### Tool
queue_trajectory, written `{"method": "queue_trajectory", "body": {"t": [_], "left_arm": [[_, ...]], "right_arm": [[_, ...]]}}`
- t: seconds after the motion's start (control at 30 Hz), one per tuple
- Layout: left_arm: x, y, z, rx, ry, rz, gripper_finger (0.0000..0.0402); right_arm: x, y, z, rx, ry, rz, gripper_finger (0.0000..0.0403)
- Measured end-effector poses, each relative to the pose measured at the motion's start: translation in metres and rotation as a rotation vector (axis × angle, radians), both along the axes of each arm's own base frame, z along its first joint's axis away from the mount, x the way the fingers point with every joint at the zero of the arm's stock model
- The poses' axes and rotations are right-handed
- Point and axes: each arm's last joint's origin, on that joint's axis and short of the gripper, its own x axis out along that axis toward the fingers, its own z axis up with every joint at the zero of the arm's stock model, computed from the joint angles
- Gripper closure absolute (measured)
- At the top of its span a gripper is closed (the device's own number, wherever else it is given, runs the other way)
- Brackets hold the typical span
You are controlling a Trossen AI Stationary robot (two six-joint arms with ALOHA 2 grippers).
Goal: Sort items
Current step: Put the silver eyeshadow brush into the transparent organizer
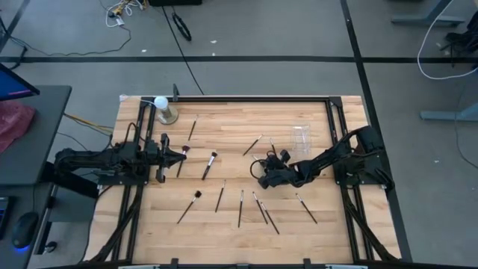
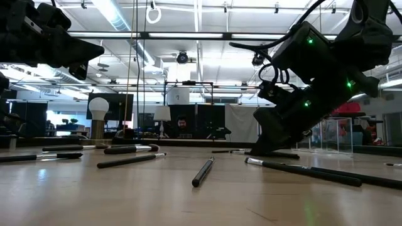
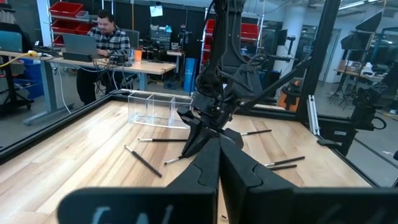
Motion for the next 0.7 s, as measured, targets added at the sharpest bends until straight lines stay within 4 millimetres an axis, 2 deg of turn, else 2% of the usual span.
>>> {"method": "queue_trajectory", "body": {"t": [0.17, 0.37, 0.7], "left_arm": [[0.0, 0.0, 0.0, 0.003, 0.001, -0.001, 0.0395], [0.0, -0.003, 0.0, 0.053, -0.001, -0.11, 0.0395], [0.012, -0.02, 0.005, 0.165, -0.031, -0.244, 0.0395]], "right_arm": [[-0.002, 0.005, 0.003, -0.001, -0.004, 0.019, 0.0395], [-0.003, 0.015, 0.019, 0.037, -0.06, 0.069, 0.0397], [0.009, 0.042, 0.071, -0.067, -0.368, 0.293, 0.0398]]}}
